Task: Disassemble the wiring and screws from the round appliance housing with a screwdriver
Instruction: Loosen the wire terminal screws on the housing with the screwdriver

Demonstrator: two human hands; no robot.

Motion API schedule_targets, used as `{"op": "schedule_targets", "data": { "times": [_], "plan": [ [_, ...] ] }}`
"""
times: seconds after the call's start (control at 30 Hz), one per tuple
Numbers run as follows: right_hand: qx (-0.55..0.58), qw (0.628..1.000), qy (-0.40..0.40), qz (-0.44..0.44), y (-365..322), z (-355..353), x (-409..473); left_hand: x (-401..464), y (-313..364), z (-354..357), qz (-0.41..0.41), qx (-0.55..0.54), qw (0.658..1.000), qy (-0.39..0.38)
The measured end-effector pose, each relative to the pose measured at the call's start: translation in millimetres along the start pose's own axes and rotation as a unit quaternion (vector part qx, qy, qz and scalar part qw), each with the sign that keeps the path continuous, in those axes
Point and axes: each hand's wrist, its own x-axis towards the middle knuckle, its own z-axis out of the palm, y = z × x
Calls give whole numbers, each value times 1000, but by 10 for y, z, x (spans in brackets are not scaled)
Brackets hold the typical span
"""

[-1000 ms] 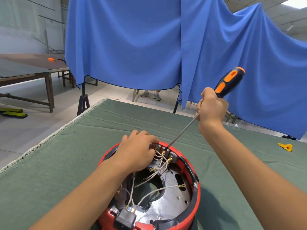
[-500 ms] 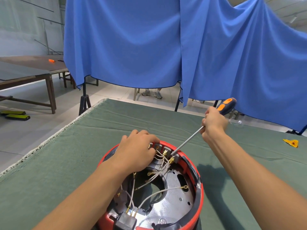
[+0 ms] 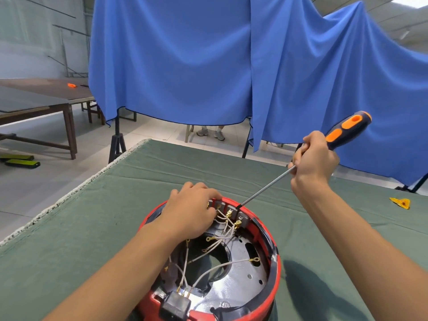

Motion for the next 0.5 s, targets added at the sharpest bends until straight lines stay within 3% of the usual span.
{"op": "schedule_targets", "data": {
  "times": [0.27, 0.5],
  "plan": [
    [-14, 998, -46, -44, 23, 7, -166, -15, 18, -12, 0, -8, 1000, -1],
    [8, 999, -30, -35, 11, 5, -151, -18, 16, -7, -2, -3, 1000, -3]
  ]
}}
